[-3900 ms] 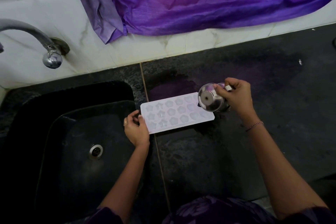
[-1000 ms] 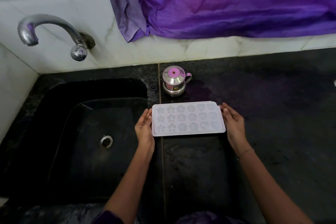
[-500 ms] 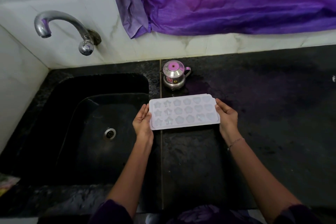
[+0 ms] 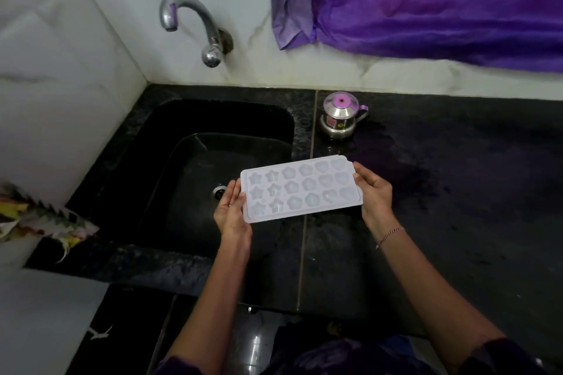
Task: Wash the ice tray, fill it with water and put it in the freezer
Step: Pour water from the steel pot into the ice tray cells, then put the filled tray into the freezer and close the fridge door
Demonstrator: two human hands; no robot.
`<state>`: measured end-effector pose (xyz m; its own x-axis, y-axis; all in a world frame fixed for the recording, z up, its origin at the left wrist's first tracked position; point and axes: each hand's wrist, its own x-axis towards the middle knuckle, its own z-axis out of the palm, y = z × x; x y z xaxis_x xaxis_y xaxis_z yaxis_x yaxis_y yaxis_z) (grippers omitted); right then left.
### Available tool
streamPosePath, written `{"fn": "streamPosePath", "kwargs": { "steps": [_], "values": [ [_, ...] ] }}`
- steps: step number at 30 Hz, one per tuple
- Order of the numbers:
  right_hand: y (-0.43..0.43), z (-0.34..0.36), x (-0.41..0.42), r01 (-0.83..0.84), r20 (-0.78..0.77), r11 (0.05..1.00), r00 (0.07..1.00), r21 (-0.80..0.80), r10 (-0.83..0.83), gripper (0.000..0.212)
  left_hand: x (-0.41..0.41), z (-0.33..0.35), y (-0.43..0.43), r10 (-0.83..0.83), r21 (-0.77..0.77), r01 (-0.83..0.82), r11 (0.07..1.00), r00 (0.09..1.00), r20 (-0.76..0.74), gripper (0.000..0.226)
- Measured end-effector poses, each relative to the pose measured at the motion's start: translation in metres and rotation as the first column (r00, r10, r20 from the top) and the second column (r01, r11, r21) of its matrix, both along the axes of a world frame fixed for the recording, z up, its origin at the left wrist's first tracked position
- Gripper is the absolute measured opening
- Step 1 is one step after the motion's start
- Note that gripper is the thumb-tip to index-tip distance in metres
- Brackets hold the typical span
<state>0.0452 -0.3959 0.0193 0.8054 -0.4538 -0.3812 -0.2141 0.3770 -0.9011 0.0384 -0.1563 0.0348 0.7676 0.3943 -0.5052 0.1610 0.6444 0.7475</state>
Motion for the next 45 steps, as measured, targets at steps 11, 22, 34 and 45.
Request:
{"fn": "streamPosePath", "kwargs": {
  "steps": [11,22,34,45],
  "values": [
    [0.116,0.015,-0.023,-0.255,-0.008,0.965,0.967,0.060,0.256,0.029,-0.091,0.011,0.108,0.295,-0.162,-0.288,0.944,0.955,0.025,0.037],
    [0.230,0.012,-0.064,-0.537,0.006,0.836,0.841,0.114,0.540,0.026,-0.202,0.012,0.188,0.560,-0.201,-0.547,0.813,0.829,0.006,0.047],
    [0.320,0.031,-0.094,-0.820,0.005,0.559,0.564,0.125,0.826,0.021,-0.294,0.018,0.207,0.840,-0.225,-0.816,0.532,0.542,0.022,0.046],
    [0.376,0.022,-0.126,-0.956,0.015,0.257,0.262,0.144,0.965,0.030,-0.358,0.018,0.189,0.960,-0.179,-0.944,0.277,0.280,0.009,0.047]
  ]
}}
